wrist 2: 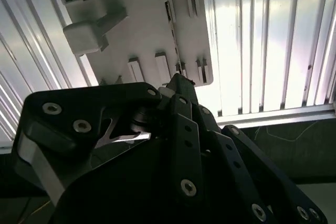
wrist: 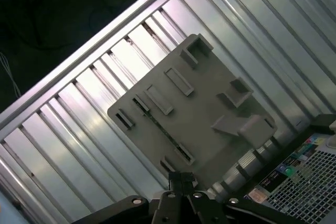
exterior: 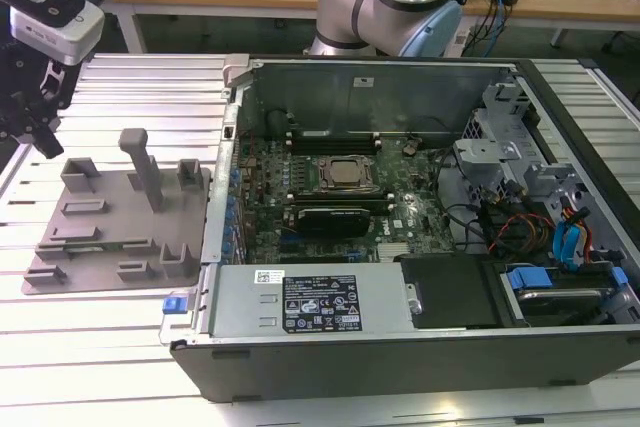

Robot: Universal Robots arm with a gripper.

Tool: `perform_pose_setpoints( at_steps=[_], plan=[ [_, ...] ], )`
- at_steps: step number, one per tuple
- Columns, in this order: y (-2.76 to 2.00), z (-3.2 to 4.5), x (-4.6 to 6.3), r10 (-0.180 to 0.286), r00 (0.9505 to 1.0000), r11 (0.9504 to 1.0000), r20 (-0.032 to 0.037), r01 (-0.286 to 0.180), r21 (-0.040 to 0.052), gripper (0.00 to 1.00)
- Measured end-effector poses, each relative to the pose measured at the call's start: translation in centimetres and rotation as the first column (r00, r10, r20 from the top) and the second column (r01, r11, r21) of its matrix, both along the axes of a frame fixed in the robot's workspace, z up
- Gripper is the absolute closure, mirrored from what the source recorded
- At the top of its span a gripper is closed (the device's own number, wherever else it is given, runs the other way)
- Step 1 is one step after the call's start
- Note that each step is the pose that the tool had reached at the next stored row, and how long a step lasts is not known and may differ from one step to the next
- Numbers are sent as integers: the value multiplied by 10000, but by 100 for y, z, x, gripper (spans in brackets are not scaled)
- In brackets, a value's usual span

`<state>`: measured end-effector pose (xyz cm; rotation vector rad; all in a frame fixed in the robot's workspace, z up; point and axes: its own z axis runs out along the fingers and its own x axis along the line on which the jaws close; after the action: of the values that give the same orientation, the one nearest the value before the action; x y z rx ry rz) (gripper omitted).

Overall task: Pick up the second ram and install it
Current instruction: 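Pick up the second ram and move it above second insertion slot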

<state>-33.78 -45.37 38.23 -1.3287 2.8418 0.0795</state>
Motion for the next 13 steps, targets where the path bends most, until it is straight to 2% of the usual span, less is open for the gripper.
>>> perform_pose_setpoints(
  at_steps=[4, 10, 13],
  plan=[
    [0, 0, 0, 789, 9969, 9969, 0, -789, 0, 92],
    [0, 0, 0, 1397, 9902, 9902, 0, -1397, 0, 92],
    [0, 0, 0, 1930, 9812, 9812, 0, -1930, 0, 92]
  ],
)
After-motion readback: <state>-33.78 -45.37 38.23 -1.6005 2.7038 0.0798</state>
